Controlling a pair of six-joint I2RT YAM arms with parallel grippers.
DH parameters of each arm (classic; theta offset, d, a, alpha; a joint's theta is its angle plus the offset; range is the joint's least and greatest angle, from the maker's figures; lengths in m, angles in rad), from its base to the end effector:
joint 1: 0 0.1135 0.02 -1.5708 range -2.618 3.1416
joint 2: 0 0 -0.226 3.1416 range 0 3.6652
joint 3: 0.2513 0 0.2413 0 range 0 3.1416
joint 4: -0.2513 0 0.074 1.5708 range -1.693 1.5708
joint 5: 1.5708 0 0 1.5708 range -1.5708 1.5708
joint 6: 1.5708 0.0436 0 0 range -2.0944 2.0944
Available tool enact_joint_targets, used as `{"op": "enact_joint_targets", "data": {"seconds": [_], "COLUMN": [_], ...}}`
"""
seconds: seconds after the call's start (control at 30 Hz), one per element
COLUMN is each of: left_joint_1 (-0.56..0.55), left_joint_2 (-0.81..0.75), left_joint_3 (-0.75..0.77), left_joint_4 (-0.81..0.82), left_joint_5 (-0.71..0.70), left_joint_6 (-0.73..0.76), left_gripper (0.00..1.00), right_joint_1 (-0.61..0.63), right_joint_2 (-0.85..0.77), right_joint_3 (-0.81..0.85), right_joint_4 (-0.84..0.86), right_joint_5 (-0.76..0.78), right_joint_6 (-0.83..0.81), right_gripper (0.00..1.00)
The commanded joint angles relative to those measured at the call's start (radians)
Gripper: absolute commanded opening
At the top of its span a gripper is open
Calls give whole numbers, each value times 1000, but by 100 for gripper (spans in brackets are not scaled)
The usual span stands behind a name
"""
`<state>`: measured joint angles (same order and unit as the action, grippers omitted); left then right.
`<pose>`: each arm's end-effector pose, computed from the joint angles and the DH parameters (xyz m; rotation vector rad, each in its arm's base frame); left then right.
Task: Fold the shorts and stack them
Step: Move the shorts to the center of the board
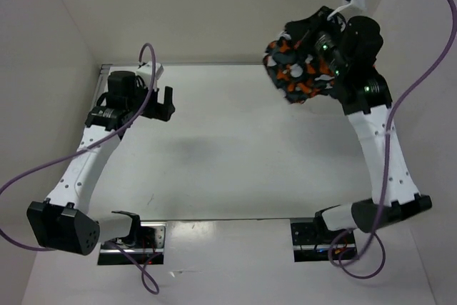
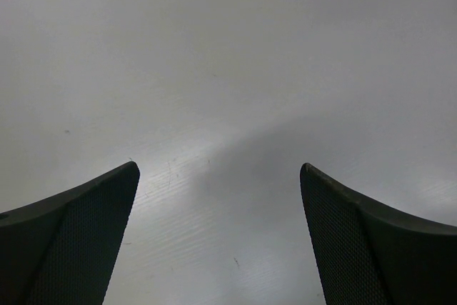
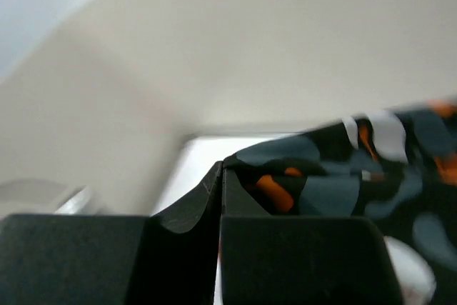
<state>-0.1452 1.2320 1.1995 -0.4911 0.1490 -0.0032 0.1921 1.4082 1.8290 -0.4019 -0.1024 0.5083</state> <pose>0.2780 -0.0472 0.3205 0.2387 2.0838 -0.2457 0.2834 0.0597 0.4890 0.1678 1.5777 0.6303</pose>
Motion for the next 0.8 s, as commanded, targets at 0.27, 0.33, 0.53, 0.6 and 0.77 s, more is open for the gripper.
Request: {"op": "enact_joint_targets", "data": {"seconds": [0.27,0.33,0.53,0.6,0.77], "left_joint_1": [171,187,187,187,196], "left_joint_2": [-51,-60,-118,-160,-336], "left_joint_3": [169,149,19,-56,-366], "left_joint_4": [20,39,39,28,36], "left_joint_5": [72,98,237,247,365], "left_joint_6": [3,3,3,3,3], "left_gripper": [100,100,100,97,81], "right_joint_1": [183,173,173,173,253], "right_joint_2": [-125,-37,63,-52,-190], "right_joint_3": [-425,-397,-460,-540,-773], "right_joint_4": [104,46,-28,-8,-49], "right_joint_5": [-135,-177,-137,-100,-60], "right_joint_6": [42,7,19,41,71], "right_gripper": [19,52,67,59,66]}}
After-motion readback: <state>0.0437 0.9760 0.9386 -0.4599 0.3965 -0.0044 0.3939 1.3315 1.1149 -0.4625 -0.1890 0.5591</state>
